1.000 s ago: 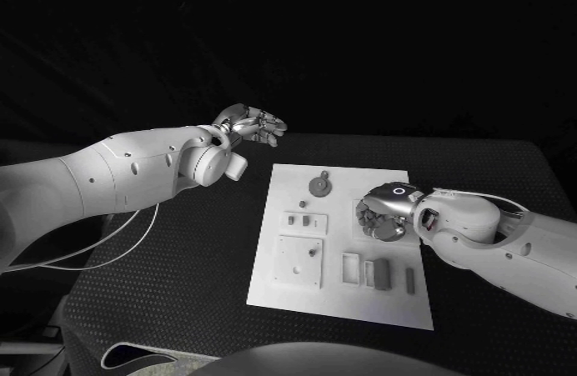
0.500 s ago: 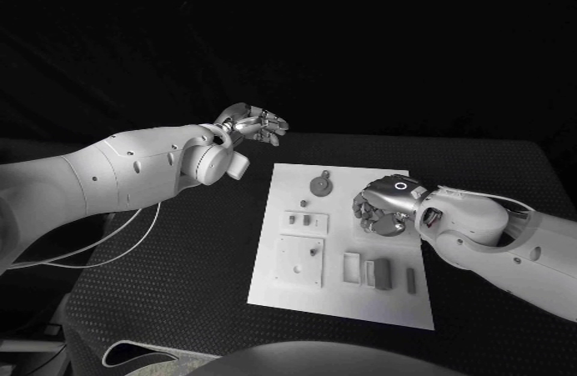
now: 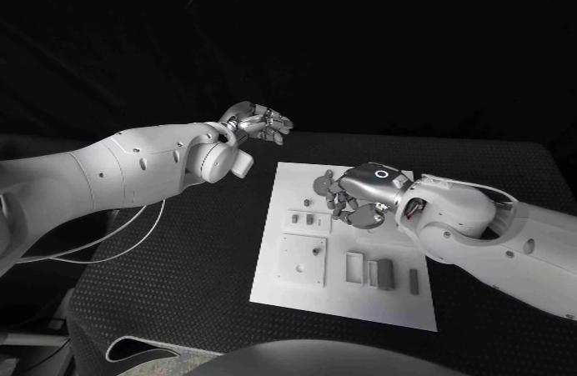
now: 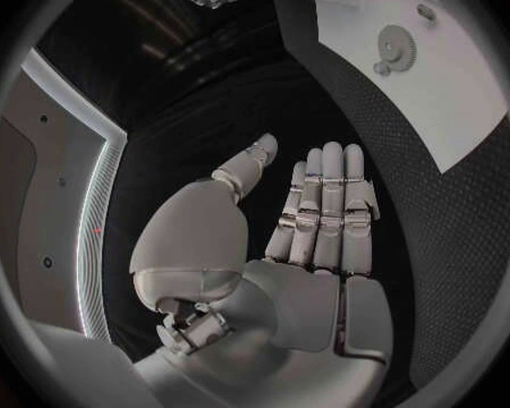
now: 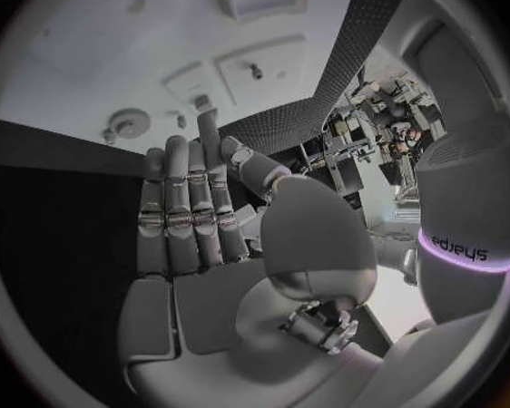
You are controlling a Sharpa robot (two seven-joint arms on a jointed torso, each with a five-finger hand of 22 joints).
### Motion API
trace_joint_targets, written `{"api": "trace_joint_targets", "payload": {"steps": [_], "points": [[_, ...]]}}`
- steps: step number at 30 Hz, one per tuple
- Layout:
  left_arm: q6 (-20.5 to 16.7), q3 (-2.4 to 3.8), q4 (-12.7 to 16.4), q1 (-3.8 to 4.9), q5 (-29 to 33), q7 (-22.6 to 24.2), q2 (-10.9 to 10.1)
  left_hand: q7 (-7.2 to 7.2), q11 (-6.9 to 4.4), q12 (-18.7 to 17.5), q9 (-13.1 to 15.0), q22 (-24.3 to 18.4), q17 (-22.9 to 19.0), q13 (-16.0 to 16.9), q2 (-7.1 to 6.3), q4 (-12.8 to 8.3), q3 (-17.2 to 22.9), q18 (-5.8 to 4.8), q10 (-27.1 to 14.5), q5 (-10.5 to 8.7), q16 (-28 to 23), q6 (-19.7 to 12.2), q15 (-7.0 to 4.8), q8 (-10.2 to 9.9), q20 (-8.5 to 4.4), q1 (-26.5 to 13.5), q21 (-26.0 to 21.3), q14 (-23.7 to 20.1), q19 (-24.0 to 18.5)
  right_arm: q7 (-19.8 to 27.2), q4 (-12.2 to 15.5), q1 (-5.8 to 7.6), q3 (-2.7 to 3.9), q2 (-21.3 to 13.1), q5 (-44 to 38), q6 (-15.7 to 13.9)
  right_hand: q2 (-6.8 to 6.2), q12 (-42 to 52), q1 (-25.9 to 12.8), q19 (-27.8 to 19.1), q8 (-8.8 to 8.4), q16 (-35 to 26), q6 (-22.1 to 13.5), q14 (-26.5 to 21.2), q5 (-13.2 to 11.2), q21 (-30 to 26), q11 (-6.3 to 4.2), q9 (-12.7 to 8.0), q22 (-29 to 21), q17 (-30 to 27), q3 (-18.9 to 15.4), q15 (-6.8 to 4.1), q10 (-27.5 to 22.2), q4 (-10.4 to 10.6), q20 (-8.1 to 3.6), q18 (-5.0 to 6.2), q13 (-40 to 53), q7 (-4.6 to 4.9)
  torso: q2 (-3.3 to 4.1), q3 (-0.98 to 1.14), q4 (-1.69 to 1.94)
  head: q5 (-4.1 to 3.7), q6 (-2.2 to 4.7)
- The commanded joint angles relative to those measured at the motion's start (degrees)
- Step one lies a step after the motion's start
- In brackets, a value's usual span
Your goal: Assemble the parts on the task board
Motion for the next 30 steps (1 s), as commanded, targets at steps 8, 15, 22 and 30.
{"api": "trace_joint_targets", "payload": {"steps": [8,15,22,30], "points": [[0.61,0.06,-0.35,0.08,0.27,0.43,0.80,-0.13,0.04,0.38,-0.09,-0.12,0.09,0.00,-0.01,-0.02,-0.29,0.07,-0.35,0.26,-0.36,-0.40,0.03,0.40,0.06,-0.36,0.23,0.28,0.23,2.91,-1.64,-4.18,-1.86,5.26,0.11,-1.33,0.23,0.09,0.77,0.26,0.22,0.25,0.25,0.26,0.24,0.37,-0.09,0.04,1.30,0.07,0.06,-0.03,0.29,0.01,0.05,0.83,0.09,0.13,-0.01,0.01,0.13,1.13,-0.66],[0.69,0.07,-0.35,0.08,0.27,0.43,1.02,-0.13,0.04,0.39,-0.10,-0.15,0.11,0.00,-0.01,-0.01,-0.30,0.06,-0.36,0.25,-0.38,-0.42,0.03,0.41,0.06,-0.37,0.22,0.29,0.23,3.32,-3.44,-7.36,-2.97,7.71,-1.10,-1.64,0.25,0.06,0.79,0.25,0.19,0.22,0.23,0.26,0.24,0.38,-0.07,0.06,1.30,0.09,0.05,-0.03,0.26,-0.01,0.04,0.83,0.12,0.14,0.04,-0.06,0.07,1.79,-1.01],[0.81,0.07,-0.35,0.08,0.27,0.41,1.15,-0.12,0.04,0.39,-0.10,-0.19,0.14,0.00,0.00,0.00,-0.30,0.06,-0.36,0.26,-0.41,-0.43,0.03,0.41,0.06,-0.38,0.23,0.29,0.23,3.64,-4.96,-9.01,-3.32,9.13,-2.21,-1.99,0.27,0.04,0.84,0.26,0.18,0.21,0.23,0.28,0.24,0.40,-0.07,0.09,1.31,0.11,0.06,-0.04,0.26,-0.03,0.02,0.83,0.14,0.14,0.03,0.05,0.09,2.25,-1.41],[0.90,0.07,-0.46,0.08,0.27,0.37,1.24,-0.12,0.05,0.38,-0.11,-0.23,0.16,0.00,0.01,0.02,-0.32,0.05,-0.37,0.25,-0.44,-0.45,0.04,0.42,0.07,-0.40,0.23,0.29,0.23,3.67,-6.06,-9.41,-3.42,9.78,-3.26,-2.08,0.25,0.02,0.88,0.27,0.18,0.20,0.23,0.30,0.24,0.43,-0.07,0.12,1.32,0.13,0.04,-0.05,0.26,-0.04,0.01,0.83,0.18,0.13,0.02,0.01,0.05,2.37,-1.56]]}}
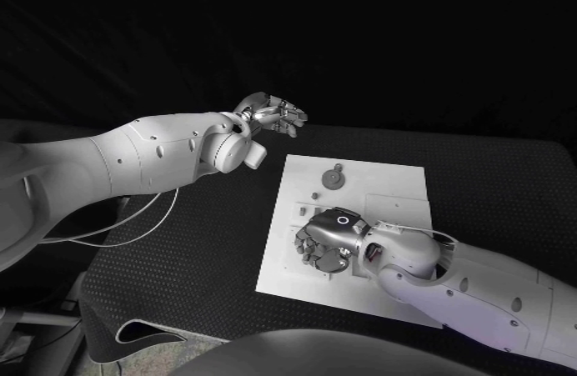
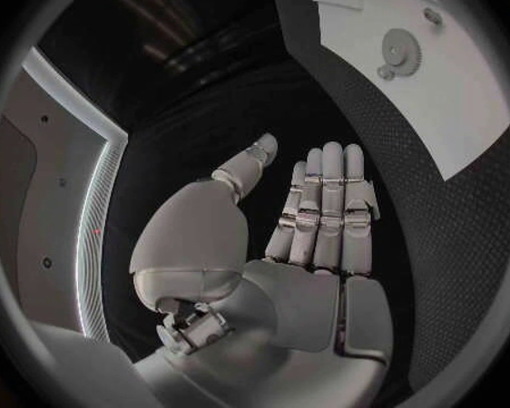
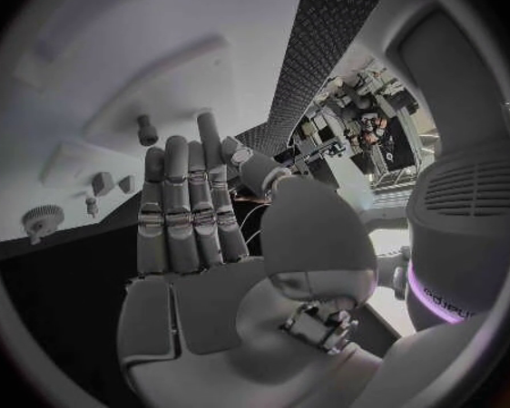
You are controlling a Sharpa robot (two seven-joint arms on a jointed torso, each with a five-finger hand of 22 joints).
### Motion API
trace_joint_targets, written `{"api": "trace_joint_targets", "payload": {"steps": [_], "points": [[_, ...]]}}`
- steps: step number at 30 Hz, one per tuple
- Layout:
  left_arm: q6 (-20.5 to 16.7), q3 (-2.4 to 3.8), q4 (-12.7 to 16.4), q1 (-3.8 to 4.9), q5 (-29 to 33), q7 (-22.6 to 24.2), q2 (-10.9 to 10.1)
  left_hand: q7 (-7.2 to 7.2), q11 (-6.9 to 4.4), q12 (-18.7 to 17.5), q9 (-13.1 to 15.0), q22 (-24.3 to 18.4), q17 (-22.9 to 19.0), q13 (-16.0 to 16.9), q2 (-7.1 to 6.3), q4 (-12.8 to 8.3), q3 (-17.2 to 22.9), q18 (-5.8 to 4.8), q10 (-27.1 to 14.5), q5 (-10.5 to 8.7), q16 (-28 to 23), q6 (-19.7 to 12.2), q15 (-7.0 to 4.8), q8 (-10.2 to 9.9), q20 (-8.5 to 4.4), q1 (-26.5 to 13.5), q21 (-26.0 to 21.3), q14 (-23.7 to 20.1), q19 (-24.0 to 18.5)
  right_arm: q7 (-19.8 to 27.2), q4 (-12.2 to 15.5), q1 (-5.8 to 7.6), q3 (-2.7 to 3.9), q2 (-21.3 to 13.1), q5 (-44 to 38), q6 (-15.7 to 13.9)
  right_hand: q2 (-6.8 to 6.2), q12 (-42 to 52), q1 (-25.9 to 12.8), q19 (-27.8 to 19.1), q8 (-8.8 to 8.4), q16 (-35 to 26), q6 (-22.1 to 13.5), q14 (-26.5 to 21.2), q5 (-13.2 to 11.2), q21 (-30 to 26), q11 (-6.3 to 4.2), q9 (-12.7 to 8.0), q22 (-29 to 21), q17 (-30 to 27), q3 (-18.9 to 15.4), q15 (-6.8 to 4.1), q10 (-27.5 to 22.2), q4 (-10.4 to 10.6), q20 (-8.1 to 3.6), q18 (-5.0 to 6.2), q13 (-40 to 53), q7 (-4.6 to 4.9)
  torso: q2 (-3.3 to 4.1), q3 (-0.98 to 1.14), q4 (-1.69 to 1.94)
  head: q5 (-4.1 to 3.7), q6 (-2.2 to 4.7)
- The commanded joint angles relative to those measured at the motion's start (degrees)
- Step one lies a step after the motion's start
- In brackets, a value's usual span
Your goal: Assemble the parts on the task board
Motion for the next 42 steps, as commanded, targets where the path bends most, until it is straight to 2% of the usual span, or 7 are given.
{"api": "trace_joint_targets", "payload": {"steps": [1,10,16,25,42], "points": [[0.76,0.06,0.02,0.08,0.27,0.40,0.17,-0.11,0.05,0.38,-0.07,-0.10,0.07,0.00,0.01,0.02,-0.32,0.05,-0.37,0.25,-0.22,-0.46,0.04,0.22,0.07,-0.40,0.23,0.29,0.23,0.77,-0.35,-0.10,-0.02,0.14,-1.77,-0.34,0.25,0.12,0.88,0.28,0.23,0.20,0.25,0.26,0.19,0.22,-0.19,0.08,1.33,0.09,0.13,-0.22,0.37,0.03,0.00,0.84,0.04,0.12,0.00,-0.01,-0.02,0.06,-0.07],[0.80,0.06,-0.03,0.08,0.27,0.38,0.20,-0.10,0.05,0.38,-0.08,-0.14,0.09,0.00,0.02,0.04,-0.33,0.05,-0.38,0.25,-0.25,-0.49,0.04,0.22,0.07,-0.43,0.23,0.29,0.23,0.64,-1.22,-0.15,-0.10,0.31,-2.27,0.18,0.23,0.11,0.91,0.29,0.23,0.20,0.25,0.28,0.19,0.24,-0.19,0.11,1.34,0.11,0.12,-0.22,0.38,0.03,-0.01,0.84,0.08,0.12,-0.01,-0.05,-0.05,0.27,-0.27],[0.81,0.06,-0.04,0.08,0.27,0.35,0.17,-0.10,0.05,0.38,-0.09,-0.17,0.11,0.00,0.03,0.05,-0.34,0.05,-0.39,0.25,-0.26,-0.51,0.05,0.22,0.07,-0.45,0.23,0.29,0.23,0.72,-1.50,-0.15,-0.28,0.16,-2.59,2.32,0.19,0.09,0.90,0.28,0.21,0.19,0.25,0.29,0.19,0.25,-0.18,0.14,1.35,0.13,0.09,-0.22,0.38,0.04,-0.01,0.83,0.10,0.12,-0.02,-0.04,-0.04,0.38,-0.45],[0.79,0.06,-0.09,0.08,0.27,0.35,0.24,-0.09,0.06,0.37,-0.09,-0.20,0.14,0.00,0.04,0.05,-0.34,0.05,-0.40,0.26,-0.29,-0.53,0.05,0.22,0.06,-0.45,0.23,0.29,0.23,1.01,-1.57,-0.14,-0.60,0.06,-2.52,3.42,0.16,0.06,0.87,0.23,0.18,0.16,0.23,0.27,0.19,0.27,-0.18,0.16,1.36,0.16,0.04,-0.21,0.36,0.05,0.01,0.83,0.14,0.14,-0.01,-0.03,-0.06,0.61,-0.83],[0.75,0.06,-0.14,0.08,0.27,0.35,0.26,-0.09,0.06,0.37,-0.10,-0.26,0.18,0.01,0.05,0.04,-0.34,0.04,-0.41,0.26,-0.34,-0.55,0.05,0.24,0.06,-0.43,0.23,0.29,0.23,0.62,-2.76,-0.14,-1.34,0.77,-2.43,3.69,0.04,-0.43,0.59,-0.44,-0.22,-0.25,-0.23,-0.36,0.19,0.09,0.10,0.20,1.32,0.22,-0.14,0.06,-0.24,0.09,0.17,0.72,0.20,0.36,-0.03,-0.01,-0.09,0.86,-0.93]]}}
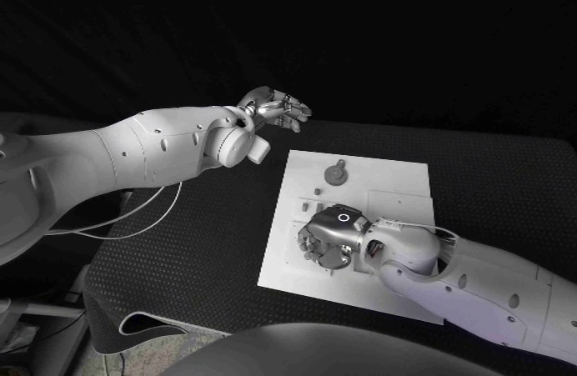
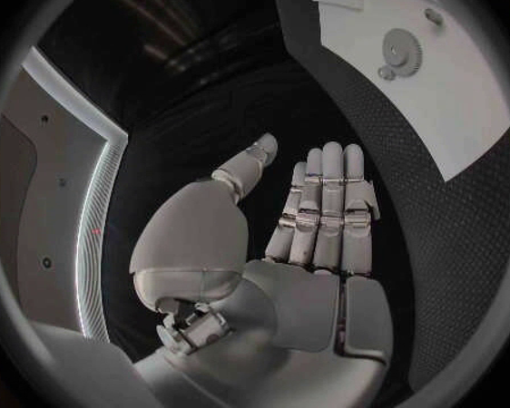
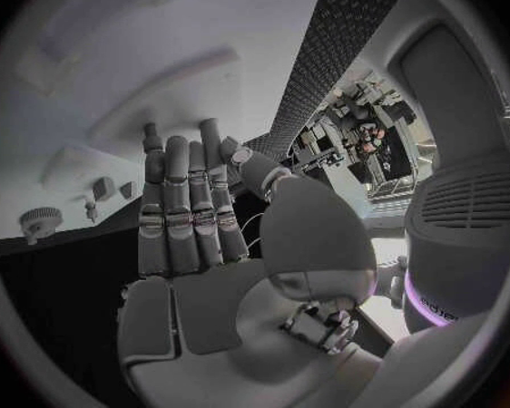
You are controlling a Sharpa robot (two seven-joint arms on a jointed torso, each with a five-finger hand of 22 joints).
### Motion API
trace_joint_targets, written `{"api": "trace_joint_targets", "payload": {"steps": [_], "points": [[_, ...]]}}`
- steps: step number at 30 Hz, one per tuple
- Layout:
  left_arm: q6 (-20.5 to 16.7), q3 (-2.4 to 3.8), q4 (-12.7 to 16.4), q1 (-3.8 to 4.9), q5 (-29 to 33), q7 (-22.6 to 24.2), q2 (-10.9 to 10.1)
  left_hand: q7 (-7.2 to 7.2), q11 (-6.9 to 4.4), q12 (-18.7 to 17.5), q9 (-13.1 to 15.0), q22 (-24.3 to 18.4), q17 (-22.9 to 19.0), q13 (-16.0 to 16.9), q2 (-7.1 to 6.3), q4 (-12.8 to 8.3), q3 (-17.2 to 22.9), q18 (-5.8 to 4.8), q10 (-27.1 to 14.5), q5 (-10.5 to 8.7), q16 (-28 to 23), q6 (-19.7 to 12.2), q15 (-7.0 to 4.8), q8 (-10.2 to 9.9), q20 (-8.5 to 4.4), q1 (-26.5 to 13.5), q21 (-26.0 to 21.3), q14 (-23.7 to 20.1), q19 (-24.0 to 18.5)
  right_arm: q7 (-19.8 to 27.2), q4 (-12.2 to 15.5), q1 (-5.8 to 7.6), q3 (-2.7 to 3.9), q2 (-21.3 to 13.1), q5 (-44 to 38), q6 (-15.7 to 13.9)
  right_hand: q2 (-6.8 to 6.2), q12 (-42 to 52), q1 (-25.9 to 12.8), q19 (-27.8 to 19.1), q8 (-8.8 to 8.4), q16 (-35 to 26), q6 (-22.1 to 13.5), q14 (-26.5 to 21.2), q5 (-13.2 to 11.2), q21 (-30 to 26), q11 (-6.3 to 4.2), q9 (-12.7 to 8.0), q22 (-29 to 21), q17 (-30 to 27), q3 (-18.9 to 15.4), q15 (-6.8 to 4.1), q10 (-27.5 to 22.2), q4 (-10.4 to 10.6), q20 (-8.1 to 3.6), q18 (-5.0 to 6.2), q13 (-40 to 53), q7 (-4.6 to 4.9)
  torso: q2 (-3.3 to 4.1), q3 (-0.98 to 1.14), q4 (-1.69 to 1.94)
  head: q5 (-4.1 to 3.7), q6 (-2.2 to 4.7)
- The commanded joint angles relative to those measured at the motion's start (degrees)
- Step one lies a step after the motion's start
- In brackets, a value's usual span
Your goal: Assemble the parts on the task board
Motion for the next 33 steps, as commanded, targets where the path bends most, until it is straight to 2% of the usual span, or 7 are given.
{"api": "trace_joint_targets", "payload": {"steps": [1,6,9,10,21,27,33], "points": [[0.63,0.06,0.04,0.07,0.26,0.39,0.12,0.06,0.06,0.37,-0.07,-0.11,0.11,0.01,0.05,0.04,-0.34,0.05,-0.41,0.26,-0.34,-0.40,0.05,0.25,0.06,-0.43,0.23,0.29,0.23,-0.62,-1.23,-0.43,-0.68,0.13,0.00,2.96,-0.39,-0.27,0.24,-0.70,-0.42,-0.50,-0.37,-0.97,0.35,-0.58,0.36,0.00,1.01,0.02,0.04,0.17,-0.64,0.17,0.22,0.66,0.00,0.40,-0.01,0.01,-0.02,0.04,-0.01],[0.65,0.06,0.05,0.07,0.26,0.37,0.13,0.06,0.06,0.37,-0.07,-0.12,0.12,0.01,0.04,0.04,-0.35,0.04,-0.41,0.25,-0.35,-0.41,0.05,0.25,0.06,-0.44,0.23,0.29,0.22,-0.14,-1.82,-0.43,-1.58,0.57,1.56,2.48,-4.79,-3.05,-1.42,-4.41,-3.14,-2.70,-4.43,-4.89,0.33,-1.96,2.68,-1.12,1.05,-0.43,-1.09,2.12,-5.19,0.39,0.92,-0.26,-0.94,2.11,0.02,0.03,0.08,0.10,-0.10],[0.62,0.06,-0.01,0.07,0.26,0.37,0.10,0.06,0.06,0.37,-0.07,-0.13,0.12,0.01,0.03,0.04,-0.36,0.04,-0.42,0.25,-0.36,-0.41,0.05,0.26,0.07,-0.44,0.23,0.29,0.22,0.00,-1.92,-0.43,-1.69,0.58,1.76,1.79,-6.31,-4.04,-2.37,-5.58,-4.14,-3.16,-5.95,-5.85,0.32,-2.16,3.56,-1.64,1.13,-0.41,-1.59,2.64,-6.86,0.53,1.11,-0.54,-1.32,2.71,0.01,0.05,0.04,0.13,-0.16],[0.62,0.06,-0.02,0.07,0.26,0.37,0.10,0.06,0.06,0.37,-0.07,-0.14,0.13,0.01,0.03,0.04,-0.36,0.04,-0.42,0.25,-0.36,-0.41,0.05,0.26,0.07,-0.44,0.23,0.29,0.22,-0.01,-1.93,-0.43,-1.70,0.56,1.79,1.45,-6.73,-4.35,-2.60,-5.89,-4.47,-3.31,-6.50,-6.17,0.32,-2.19,3.84,-1.81,1.15,-0.41,-1.63,2.79,-7.40,0.58,1.16,-0.61,-1.46,2.59,0.00,0.03,0.00,0.13,-0.15],[0.61,0.06,-0.05,0.07,0.26,0.35,0.10,0.07,0.06,0.38,-0.08,-0.17,0.15,0.01,0.04,0.05,-0.36,0.04,-0.42,0.25,-0.39,-0.42,0.05,0.27,0.07,-0.45,0.24,0.30,0.22,0.14,-1.93,-0.43,-1.72,0.24,2.00,1.12,-7.28,-4.62,-2.65,-6.32,-4.63,-3.31,-6.74,-6.37,0.33,-1.84,4.13,-2.01,1.21,-0.16,-1.34,2.89,-7.97,0.68,1.17,-0.64,-1.57,3.00,-0.01,0.04,-0.02,0.02,-0.11],[0.64,0.06,-0.04,0.07,0.26,0.34,0.11,0.07,0.06,0.38,-0.08,-0.19,0.17,0.01,0.03,0.04,-0.37,0.04,-0.42,0.25,-0.40,-0.43,0.05,0.27,0.06,-0.44,0.24,0.30,0.22,0.23,-1.72,-0.42,-1.72,0.06,2.35,-1.45,-7.37,-4.52,-2.70,-6.22,-4.59,-3.19,-6.65,-6.23,0.32,-1.60,4.04,-2.03,1.22,-0.04,-1.30,2.81,-7.83,0.70,1.17,-0.60,-1.52,3.19,0.00,0.04,-0.01,-0.09,0.01],[0.62,0.06,-0.12,0.07,0.26,0.33,0.02,0.07,0.06,0.38,-0.09,-0.21,0.18,0.01,0.03,0.04,-0.36,0.04,-0.42,0.25,-0.41,-0.44,0.05,0.28,0.06,-0.43,0.24,0.30,0.22,0.21,-0.58,-0.39,-1.70,-0.84,2.75,-4.62,-8.23,-4.57,-2.76,-6.08,-4.76,-3.00,-6.96,-5.99,0.33,-1.17,4.12,-2.17,1.23,0.15,-1.26,2.67,-8.00,0.74,1.14,-0.53,-1.53,3.23,-0.04,0.05,-0.06,-0.31,0.18]]}}
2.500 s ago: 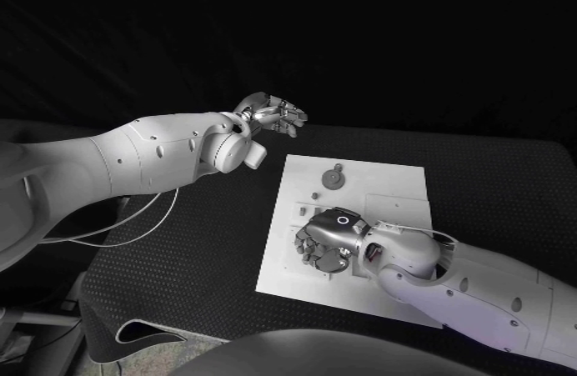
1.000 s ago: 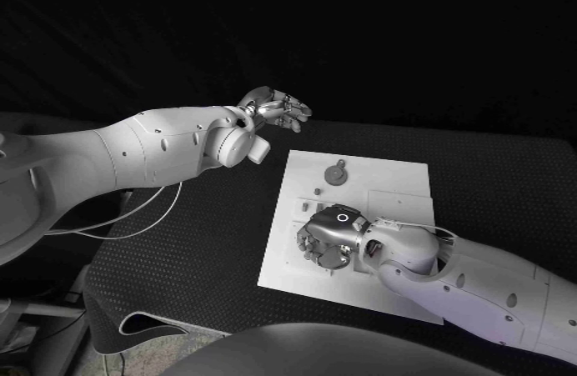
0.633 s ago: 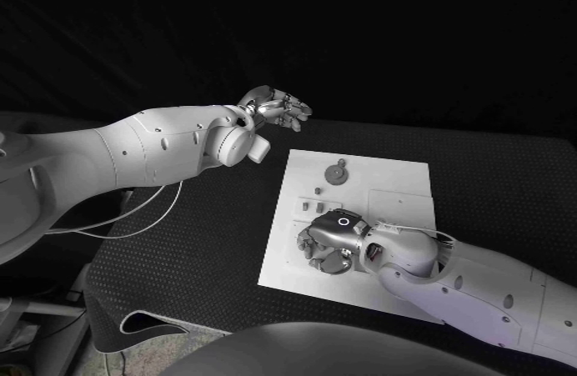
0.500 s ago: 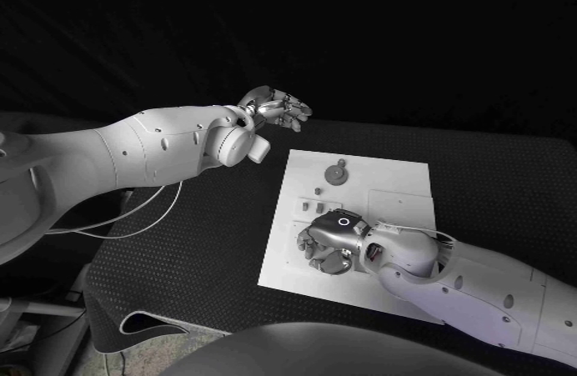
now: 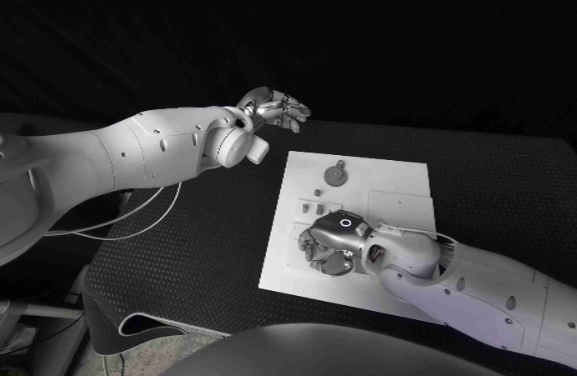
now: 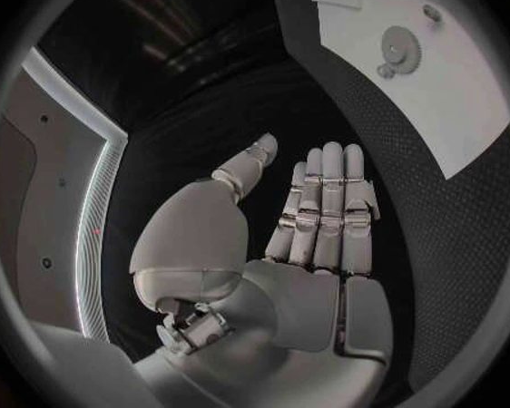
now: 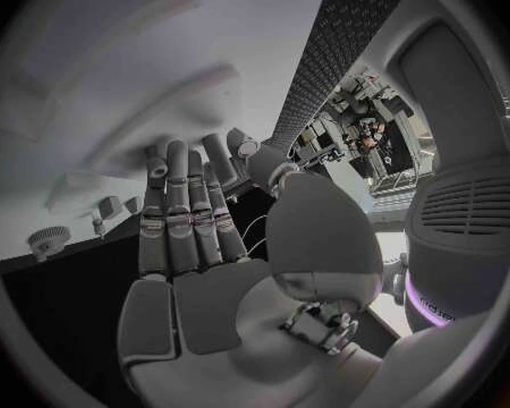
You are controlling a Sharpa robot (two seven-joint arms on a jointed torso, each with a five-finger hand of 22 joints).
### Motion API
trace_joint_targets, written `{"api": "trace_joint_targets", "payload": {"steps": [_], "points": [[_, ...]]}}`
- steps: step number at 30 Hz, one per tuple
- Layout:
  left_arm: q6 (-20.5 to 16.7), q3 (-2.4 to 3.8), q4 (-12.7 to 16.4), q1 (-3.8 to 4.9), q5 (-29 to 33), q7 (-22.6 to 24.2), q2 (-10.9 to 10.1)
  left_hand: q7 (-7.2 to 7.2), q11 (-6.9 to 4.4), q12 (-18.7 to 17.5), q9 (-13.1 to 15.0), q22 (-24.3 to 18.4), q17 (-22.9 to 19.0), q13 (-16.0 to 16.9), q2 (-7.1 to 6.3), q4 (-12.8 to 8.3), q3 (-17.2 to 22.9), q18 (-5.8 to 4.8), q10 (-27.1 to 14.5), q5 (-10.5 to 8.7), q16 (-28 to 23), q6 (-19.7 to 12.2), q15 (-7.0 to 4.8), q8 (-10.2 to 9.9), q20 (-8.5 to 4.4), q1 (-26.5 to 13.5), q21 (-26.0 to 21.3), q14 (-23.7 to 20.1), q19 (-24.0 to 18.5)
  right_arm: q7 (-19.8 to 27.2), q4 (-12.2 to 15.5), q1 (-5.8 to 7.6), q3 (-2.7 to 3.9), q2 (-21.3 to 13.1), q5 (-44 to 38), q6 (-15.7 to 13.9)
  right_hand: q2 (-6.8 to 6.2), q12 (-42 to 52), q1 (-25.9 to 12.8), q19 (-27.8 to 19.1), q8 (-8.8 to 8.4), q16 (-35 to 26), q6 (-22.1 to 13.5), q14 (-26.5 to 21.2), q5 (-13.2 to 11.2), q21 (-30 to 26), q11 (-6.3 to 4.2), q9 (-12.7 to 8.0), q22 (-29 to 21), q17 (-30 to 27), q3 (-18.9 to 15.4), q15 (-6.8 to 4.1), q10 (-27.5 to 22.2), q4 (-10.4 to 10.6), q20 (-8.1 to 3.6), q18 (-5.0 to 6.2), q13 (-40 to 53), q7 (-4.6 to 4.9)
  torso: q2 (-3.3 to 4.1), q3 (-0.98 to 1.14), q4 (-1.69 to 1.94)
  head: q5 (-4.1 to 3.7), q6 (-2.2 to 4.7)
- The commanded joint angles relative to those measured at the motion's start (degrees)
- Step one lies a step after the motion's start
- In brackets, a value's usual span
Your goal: Assemble the parts on the task board
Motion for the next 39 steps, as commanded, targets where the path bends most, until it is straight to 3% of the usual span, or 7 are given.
{"api": "trace_joint_targets", "payload": {"steps": [1,9,18,25,33,36,39], "points": [[0.59,0.06,-0.01,0.08,0.25,0.38,0.00,0.06,0.06,0.38,-0.09,-0.07,0.10,0.01,0.03,0.03,-0.37,0.04,-0.42,0.25,-0.19,-0.44,0.05,0.28,0.06,-0.43,0.24,0.30,0.22,-0.22,0.80,0.02,0.01,-0.73,0.36,-3.02,-1.03,-0.24,-0.15,0.32,-0.36,0.45,-0.28,0.26,-0.20,0.59,0.01,-0.11,1.47,0.22,0.18,-0.40,-0.48,0.18,-0.01,-0.54,-0.02,0.06,-0.03,0.01,-0.04,-0.21,0.19],[0.59,0.06,-0.15,0.08,0.26,0.33,-0.16,0.06,0.06,0.38,-0.10,-0.09,0.11,0.01,0.01,0.03,-0.37,0.03,-0.42,0.25,-0.21,-0.45,0.05,0.29,0.06,-0.43,0.24,0.30,0.22,0.67,2.70,1.29,0.31,-1.95,2.90,-5.76,-2.36,-0.53,-0.40,1.57,-0.85,3.52,-1.60,1.41,-0.20,3.31,-0.04,-0.45,1.52,1.84,0.35,-1.21,-1.30,0.94,-0.33,-0.12,-0.31,-0.63,-0.01,0.10,-0.06,-0.59,0.70],[0.67,0.06,-0.21,0.08,0.26,0.30,-0.14,0.06,0.07,0.37,-0.10,-0.11,0.13,0.01,-0.02,0.02,-0.39,0.02,-0.44,0.25,-0.24,-0.46,0.06,0.29,0.07,-0.44,0.24,0.29,0.21,1.15,3.32,2.92,1.02,-2.82,6.45,-5.50,-3.41,-1.06,-1.09,1.13,-1.79,5.05,-4.18,0.70,-0.20,4.73,-0.34,-0.92,1.45,2.25,0.34,-1.39,-3.86,1.89,-0.37,-0.09,-1.29,-1.39,0.00,-0.02,-0.09,-1.16,1.27],[0.63,0.06,-0.21,0.08,0.26,0.25,-0.27,0.07,0.07,0.37,-0.11,-0.13,0.14,0.01,-0.03,0.02,-0.40,0.02,-0.45,0.25,-0.26,-0.47,0.06,0.29,0.07,-0.45,0.24,0.28,0.20,1.36,3.17,2.92,1.02,-2.98,7.25,-4.48,-3.41,-0.86,-1.19,0.05,-1.62,5.00,-4.45,-0.33,-0.19,4.90,-0.41,-0.89,1.41,1.93,0.30,-1.21,-4.23,2.13,-0.26,-0.28,-1.62,-1.19,0.00,0.02,0.04,-1.22,1.33],[0.59,0.06,-0.23,0.08,0.26,0.24,-0.29,0.08,0.08,0.37,-0.12,-0.16,0.16,0.01,-0.04,0.03,-0.41,0.02,-0.46,0.25,-0.28,-0.50,0.07,0.29,0.08,-0.46,0.24,0.28,0.19,2.01,3.65,2.92,1.15,-3.90,8.70,-5.39,-3.24,-0.70,-1.12,-0.50,-1.39,5.00,-4.37,-0.74,-0.19,5.00,-0.34,-0.82,1.40,1.67,0.33,-1.10,-4.21,2.20,-0.21,-0.36,-1.77,-0.82,0.00,0.02,0.05,-1.20,1.23],[0.63,0.06,-0.22,0.08,0.26,0.26,-0.32,0.08,0.07,0.37,-0.12,-0.16,0.17,0.01,-0.03,0.03,-0.41,0.02,-0.45,0.25,-0.29,-0.50,0.07,0.30,0.07,-0.45,0.24,0.28,0.19,2.52,4.00,2.97,1.61,-4.51,10.55,-6.23,-2.89,-0.53,-0.98,-0.46,-1.00,5.24,-3.87,-0.58,-0.19,5.27,-0.10,-0.68,1.42,1.60,0.40,-1.11,-4.01,2.21,-0.23,-0.30,-1.81,-0.48,0.01,0.05,0.05,-1.22,1.31],[0.62,0.06,-0.18,0.08,0.26,0.33,-0.39,0.08,0.07,0.37,-0.12,-0.17,0.17,0.01,-0.02,0.03,-0.40,0.02,-0.45,0.25,-0.29,-0.49,0.07,0.30,0.07,-0.45,0.24,0.28,0.19,3.05,4.62,3.69,2.47,-5.81,15.09,-7.00,-1.75,0.25,-0.37,0.55,-0.33,6.20,-2.94,0.64,-0.19,6.28,0.04,-0.44,1.45,1.62,0.51,-1.31,-2.61,1.81,-0.40,0.07,-1.61,0.11,-0.02,0.04,0.01,-1.45,1.63]]}}
